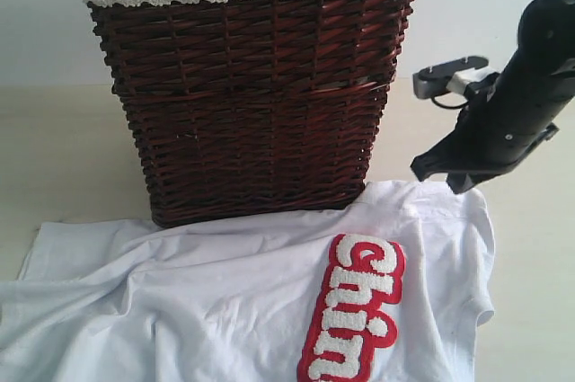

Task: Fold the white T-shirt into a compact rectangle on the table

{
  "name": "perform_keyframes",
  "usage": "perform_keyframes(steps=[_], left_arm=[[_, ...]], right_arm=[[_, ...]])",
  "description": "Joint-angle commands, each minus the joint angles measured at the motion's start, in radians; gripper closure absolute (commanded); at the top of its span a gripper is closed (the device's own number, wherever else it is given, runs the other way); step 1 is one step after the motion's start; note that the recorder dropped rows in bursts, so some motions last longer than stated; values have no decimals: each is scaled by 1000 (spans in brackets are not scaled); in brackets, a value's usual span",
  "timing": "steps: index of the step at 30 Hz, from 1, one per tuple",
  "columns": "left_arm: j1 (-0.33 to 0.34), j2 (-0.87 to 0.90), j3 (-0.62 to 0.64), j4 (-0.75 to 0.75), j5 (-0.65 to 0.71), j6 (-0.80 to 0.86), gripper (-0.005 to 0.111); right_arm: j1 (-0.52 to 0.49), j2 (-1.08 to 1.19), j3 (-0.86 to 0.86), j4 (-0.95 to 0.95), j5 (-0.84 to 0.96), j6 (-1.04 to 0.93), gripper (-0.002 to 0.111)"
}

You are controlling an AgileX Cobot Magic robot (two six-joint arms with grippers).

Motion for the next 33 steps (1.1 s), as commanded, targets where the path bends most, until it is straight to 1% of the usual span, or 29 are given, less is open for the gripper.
perform_keyframes(steps=[1, 4, 7, 9, 12, 14, 16, 18, 25, 29, 33], left_arm=[[3, -28, -3, -32, -178, -11, 107], [15, -51, 9, -34, -163, -11, 107], [15, -55, 10, -44, -120, -11, 107], [6, -53, 11, -51, -118, -11, 107], [-22, -45, 11, -51, -98, -11, 107], [-55, -32, 11, -51, -83, -11, 107], [-84, -19, 11, -51, -98, -11, 107], [-91, -5, 11, -53, -115, -11, 107], [-72, 59, 9, -56, -131, -33, 107], [-72, 71, -6, -54, -131, -33, 107], [-72, 71, -20, -52, -81, -30, 107]], right_arm=[[-59, -102, 18, -11, 13, 0, 108], [-91, -118, 66, 7, 2, 0, 108], [-89, -114, 118, 56, -54, -2, 108], [-85, -114, 148, 103, -105, -11, 108], [-85, -105, 178, 187, -183, -67, 108], [-85, -82, 180, 188, -205, -69, 108], [-85, -54, 180, 188, -233, -69, 108], [-85, -16, 180, 188, -283, -66, 108], [-87, 107, 178, 148, -438, -6, 108], [-87, 159, 151, 150, -443, -6, 108], [-87, 192, 127, 150, -443, -6, 108]])
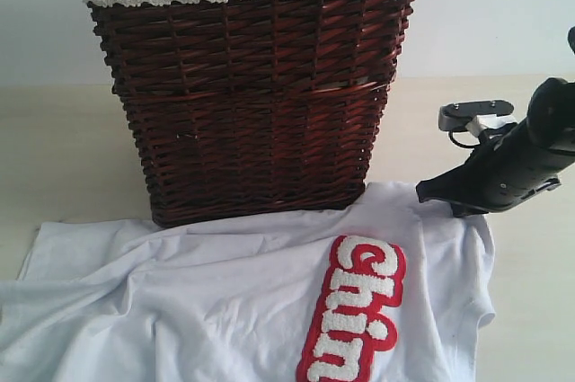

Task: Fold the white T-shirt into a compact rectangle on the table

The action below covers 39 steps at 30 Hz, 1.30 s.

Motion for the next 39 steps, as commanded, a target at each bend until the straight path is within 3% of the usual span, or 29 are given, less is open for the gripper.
perform_keyframes(steps=[1, 6, 12, 17, 25, 28, 31, 33, 36, 39], left_arm=[[12, 5, -16, -4, 28, -4, 107], [12, 12, -19, -4, 147, -7, 107], [12, 73, -24, -27, 200, -11, 107], [1, 14, -25, -4, 191, -8, 107], [3, -322, 1, 6, -291, 23, 107], [37, -417, 6, 43, -481, 19, 107], [168, -464, 6, 76, -443, 19, 107], [289, -478, 6, 97, -260, 6, 107], [521, -479, -2, 163, 51, -63, 107], [694, -477, -19, 163, 142, -51, 107]], right_arm=[[-1, 34, -31, -8, -17, 3, 108], [-1, 47, -65, -8, -34, 0, 108], [-1, 47, -102, -12, -30, -20, 108], [-1, -14, -129, -9, -30, -23, 108], [-1, -183, -129, 53, -35, -25, 108], [-1, -227, -129, 83, -20, -25, 108], [1, -269, -129, 98, 6, -25, 108], [1, -305, -129, 112, 25, -27, 108], [1, -375, -115, 112, 23, -27, 108], [1, -445, -107, 147, 19, -42, 108]])
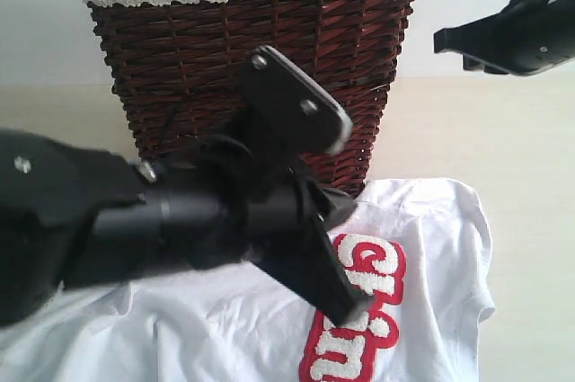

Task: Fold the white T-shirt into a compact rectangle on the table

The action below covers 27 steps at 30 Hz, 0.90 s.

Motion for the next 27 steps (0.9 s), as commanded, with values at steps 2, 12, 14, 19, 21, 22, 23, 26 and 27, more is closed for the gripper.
perform_keyframes(steps=[2, 12, 14, 19, 21, 22, 23, 26, 27], left_arm=[[271, 7, -23, 34, 128, 1, 107], [356, 193, -131, 34, 69, 30, 107], [356, 249, -177, 32, 69, 30, 107], [356, 379, -290, 32, -9, 30, 107], [360, 427, -329, 32, -44, 30, 107], [366, 445, -345, 34, -40, 30, 107], [372, 468, -367, 34, -29, 30, 107], [396, 532, -432, 30, 28, 22, 107], [405, 550, -457, 28, 46, 22, 107]], right_arm=[[1, -133, 16, 78, -2, -57, 108], [1, -225, 16, 188, 44, -153, 108], [1, -225, 16, 206, 51, -168, 108], [1, -225, 16, 206, 52, -170, 108], [1, -225, 16, 206, 50, -169, 108], [1, -225, 16, 206, 50, -169, 108], [1, -225, 16, 206, 50, -169, 108], [1, -225, 16, 206, 50, -169, 108], [1, -225, 16, 206, 52, -169, 108]])
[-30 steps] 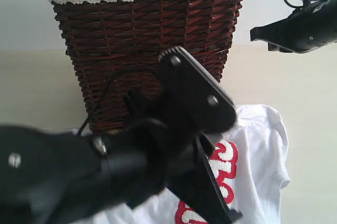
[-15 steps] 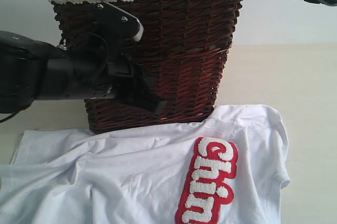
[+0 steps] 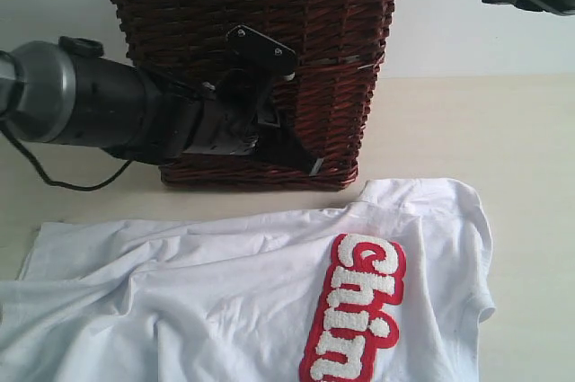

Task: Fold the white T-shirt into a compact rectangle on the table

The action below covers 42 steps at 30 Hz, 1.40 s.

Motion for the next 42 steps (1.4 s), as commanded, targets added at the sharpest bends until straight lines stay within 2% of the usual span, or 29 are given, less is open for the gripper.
perform_keyframes(steps=[1, 8, 12, 16, 19, 24, 28, 32, 33, 35, 38, 39, 42], left_arm=[[42, 78, -100, -7, 37, -8, 107], [131, 109, -171, -3, 48, 0, 107], [193, 109, -163, -10, 165, -9, 107], [203, 109, -150, -11, 247, -9, 107], [171, 80, -126, -9, 256, -3, 107], [74, -64, -14, 0, 258, 15, 107], [-11, -190, 118, -13, 276, 26, 107], [-111, -273, 265, -12, 471, 26, 107], [-153, -280, 299, -12, 527, 26, 107], [-221, -280, 352, -15, 529, 2, 107], [-351, -257, 399, -17, 438, -57, 107], [-414, -245, 405, -33, 411, -61, 107], [-532, -213, 402, -70, 364, -61, 107]], right_arm=[[1, -8, 2, 2, -1, -11, 108], [1, -8, 2, 2, 3, -20, 108], [1, -8, 2, 2, 3, -27, 108], [1, -8, 2, 2, 22, -33, 108], [1, -9, 2, -1, 56, -48, 108], [1, 5, 2, -65, 210, -97, 108], [1, 82, 21, -239, 334, 79, 108], [1, 197, 71, -229, 299, 89, 108], [1, 231, 82, -229, 277, 89, 108], [1, 289, 100, -212, 243, 105, 108], [1, 370, 126, -151, 191, 87, 108], [1, 394, 128, -138, 175, 73, 108], [1, 437, 128, -137, 124, 69, 108]])
